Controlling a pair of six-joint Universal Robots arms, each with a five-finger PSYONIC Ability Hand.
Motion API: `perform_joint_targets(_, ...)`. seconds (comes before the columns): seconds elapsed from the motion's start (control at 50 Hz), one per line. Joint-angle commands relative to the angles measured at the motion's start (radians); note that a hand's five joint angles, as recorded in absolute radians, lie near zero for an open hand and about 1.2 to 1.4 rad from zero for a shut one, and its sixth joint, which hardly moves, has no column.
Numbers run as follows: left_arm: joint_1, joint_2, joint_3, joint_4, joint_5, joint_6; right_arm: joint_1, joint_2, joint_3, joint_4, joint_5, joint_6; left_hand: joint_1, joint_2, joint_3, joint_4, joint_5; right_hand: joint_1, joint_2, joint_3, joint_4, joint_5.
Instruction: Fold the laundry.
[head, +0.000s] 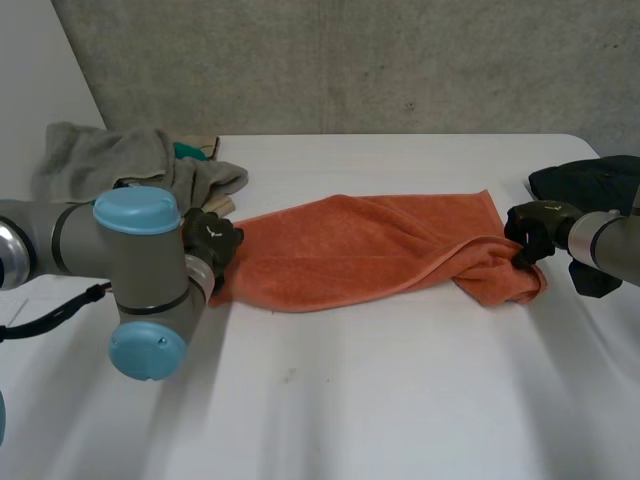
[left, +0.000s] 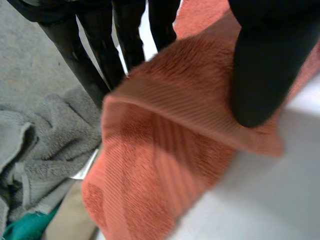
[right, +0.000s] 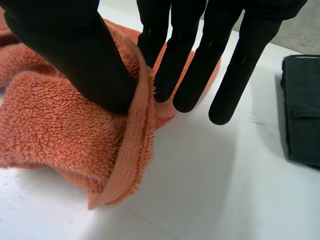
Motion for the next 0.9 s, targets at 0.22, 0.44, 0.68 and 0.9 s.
perform_joint_targets(0.22,0.034,0.299,-0.025,-0.117,0.118,-0.148,0.01,-0.329,0.239,-0.078,-0.027,-0.18,0.543,0.592,0.615,0.611,0.616,0.254,0.214,0.216,0.208,0.221)
perform_joint_targets(0.44,0.159,0.419,0.08,-0.37,0.255,-0.406,0.011,-0.645,0.317,-0.207,-0.027,-0.213,0.543,0.592,0.615,0.611,0.616,0.254,0.214,0.216,0.208,0.221)
perform_joint_targets(0.68,0.214,0.2,0.272,-0.49,0.273,-0.484,0.08,-0.583,0.395,-0.353,0.01,-0.334,0.543,0.592,0.615,0.611,0.616,0.254,0.214,0.216,0.208,0.221)
perform_joint_targets(0.9,0.2,-0.02,0.83,-0.463,0.238,-0.476,0.16,-0.235,0.008,-0.604,0.235,-0.46,0.543,0.592,0.615,0.611,0.616,0.254,0.214,0.216,0.208,0.221)
